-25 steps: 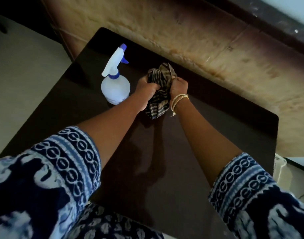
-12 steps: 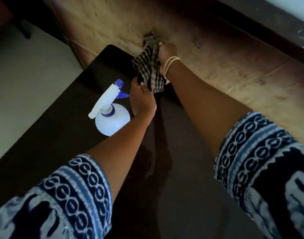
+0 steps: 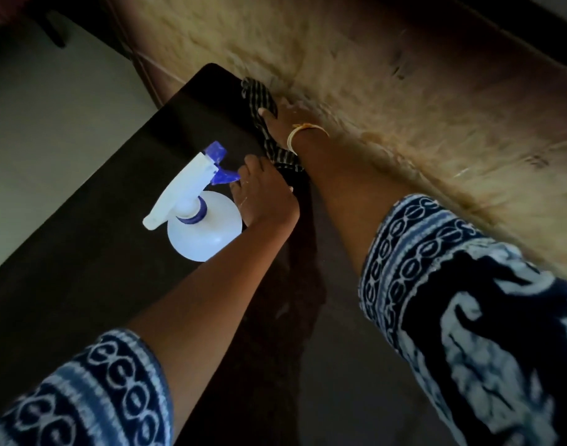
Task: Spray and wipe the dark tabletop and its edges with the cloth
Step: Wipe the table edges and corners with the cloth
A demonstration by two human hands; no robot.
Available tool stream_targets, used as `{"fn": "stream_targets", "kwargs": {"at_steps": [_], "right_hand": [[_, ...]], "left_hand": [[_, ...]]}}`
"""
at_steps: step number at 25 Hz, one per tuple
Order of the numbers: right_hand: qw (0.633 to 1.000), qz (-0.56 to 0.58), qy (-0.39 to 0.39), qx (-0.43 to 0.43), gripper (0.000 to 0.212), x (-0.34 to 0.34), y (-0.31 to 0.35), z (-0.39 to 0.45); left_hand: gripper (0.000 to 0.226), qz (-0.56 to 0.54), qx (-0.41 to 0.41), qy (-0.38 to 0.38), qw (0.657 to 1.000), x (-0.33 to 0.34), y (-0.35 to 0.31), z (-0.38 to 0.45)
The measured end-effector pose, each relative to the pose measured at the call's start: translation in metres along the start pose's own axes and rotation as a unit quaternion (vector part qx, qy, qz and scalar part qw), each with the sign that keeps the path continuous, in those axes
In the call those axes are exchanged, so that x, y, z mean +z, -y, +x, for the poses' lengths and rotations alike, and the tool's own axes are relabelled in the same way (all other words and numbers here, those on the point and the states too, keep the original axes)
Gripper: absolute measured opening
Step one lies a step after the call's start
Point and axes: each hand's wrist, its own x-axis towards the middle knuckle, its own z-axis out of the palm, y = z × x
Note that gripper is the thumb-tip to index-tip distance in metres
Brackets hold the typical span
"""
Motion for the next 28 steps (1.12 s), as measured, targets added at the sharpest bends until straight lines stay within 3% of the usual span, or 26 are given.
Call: {"fn": "stream_targets", "kwargs": {"at_steps": [4, 9, 15, 23, 28], "right_hand": [[0.997, -0.054, -0.046, 0.022, 0.073, -0.006, -0.031, -0.006], [0.992, -0.037, -0.059, 0.104, 0.092, -0.005, -0.109, -0.046], [0.977, -0.087, -0.084, 0.177, 0.077, -0.015, -0.223, -0.142], [0.943, -0.152, -0.105, 0.276, 0.087, -0.017, -0.371, -0.257], [0.918, -0.15, -0.134, 0.34, 0.086, -0.013, -0.446, -0.311]], "left_hand": [[0.056, 0.037, 0.023, -0.003, 0.999, 0.001, 0.0, -0.001], [0.055, 0.05, 0.065, 0.013, 0.997, 0.004, -0.019, -0.017], [0.055, 0.007, 0.183, 0.065, 0.981, 0.037, -0.094, -0.09], [0.071, 0.056, 0.391, 0.142, 0.908, 0.076, -0.178, -0.182], [0.085, 0.1, 0.465, 0.218, 0.852, 0.091, -0.237, -0.222]]}}
